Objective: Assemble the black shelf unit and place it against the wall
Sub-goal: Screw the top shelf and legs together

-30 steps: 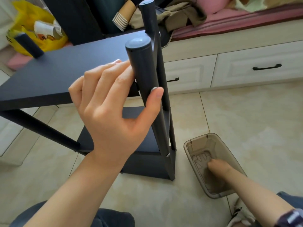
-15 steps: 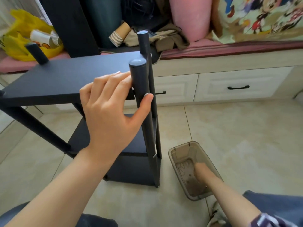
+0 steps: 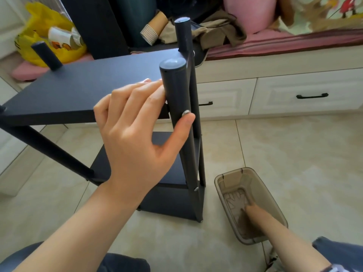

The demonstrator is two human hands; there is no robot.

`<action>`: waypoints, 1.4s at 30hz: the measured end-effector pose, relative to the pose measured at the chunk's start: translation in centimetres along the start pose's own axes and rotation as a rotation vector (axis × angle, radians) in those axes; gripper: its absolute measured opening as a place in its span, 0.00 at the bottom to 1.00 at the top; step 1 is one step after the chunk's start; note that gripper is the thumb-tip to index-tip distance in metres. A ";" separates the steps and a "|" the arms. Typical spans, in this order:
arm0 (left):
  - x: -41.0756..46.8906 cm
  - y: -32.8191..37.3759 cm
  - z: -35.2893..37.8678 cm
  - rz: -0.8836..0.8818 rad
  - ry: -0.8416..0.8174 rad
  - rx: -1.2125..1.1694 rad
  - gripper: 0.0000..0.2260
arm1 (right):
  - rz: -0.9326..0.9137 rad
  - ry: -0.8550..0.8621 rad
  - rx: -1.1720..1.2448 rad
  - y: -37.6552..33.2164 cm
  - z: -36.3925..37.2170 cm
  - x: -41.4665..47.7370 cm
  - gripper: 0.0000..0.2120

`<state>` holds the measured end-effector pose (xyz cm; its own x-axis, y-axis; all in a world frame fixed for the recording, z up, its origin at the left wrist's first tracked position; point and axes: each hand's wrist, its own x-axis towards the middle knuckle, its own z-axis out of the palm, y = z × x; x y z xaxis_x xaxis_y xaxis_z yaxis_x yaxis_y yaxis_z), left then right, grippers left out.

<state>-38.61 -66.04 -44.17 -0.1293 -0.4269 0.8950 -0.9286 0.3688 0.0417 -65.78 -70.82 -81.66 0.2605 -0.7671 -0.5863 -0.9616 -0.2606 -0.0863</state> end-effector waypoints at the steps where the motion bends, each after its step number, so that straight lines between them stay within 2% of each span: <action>1: 0.0 0.1 0.0 -0.003 0.000 0.000 0.19 | -0.013 -0.007 -0.008 0.1 0.2 0.2 0.20; 7: 0.1 0.3 0.0 -0.011 0.001 -0.002 0.19 | -0.003 -0.004 0.017 0.0 0.5 -0.3 0.18; 11: 0.0 0.3 0.0 -0.015 0.000 0.018 0.20 | 0.083 -0.011 0.218 -0.4 0.2 -0.9 0.18; 16: 0.0 0.2 0.2 0.000 0.014 0.018 0.20 | 0.100 -0.075 0.165 -1.1 -0.7 -0.6 0.18; 21: 0.1 0.3 0.1 -0.018 0.008 0.001 0.19 | 0.089 -0.042 0.129 -2.5 -3.6 -1.2 0.17; 25: 0.4 0.4 -0.2 -0.036 -0.021 -0.007 0.18 | 0.048 0.023 0.236 -4.0 -7.3 -2.4 0.11; 29: 0.8 0.3 -0.8 -0.049 -0.075 -0.019 0.19 | -0.024 0.197 0.512 -6.5 -10.6 -4.8 0.14; 33: 1.3 0.1 -1.3 -0.069 -0.120 -0.029 0.17 | -0.126 0.336 0.883 -9.4 -14.7 -8.2 0.09; 38: 2.2 0.0 -2.1 -0.109 -0.225 -0.048 0.19 | -0.196 0.470 1.455 -12.9 -22.5 -12.3 0.09; 42: 3.0 -0.2 -2.5 -0.109 -0.339 -0.028 0.24 | -0.304 0.482 1.572 -16.2 -24.9 -15.2 0.13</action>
<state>-37.92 -65.37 -40.43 -0.1427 -0.7130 0.6864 -0.9339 0.3267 0.1451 -52.03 -69.57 -51.28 0.1553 -0.9780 -0.1393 0.0579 0.1498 -0.9870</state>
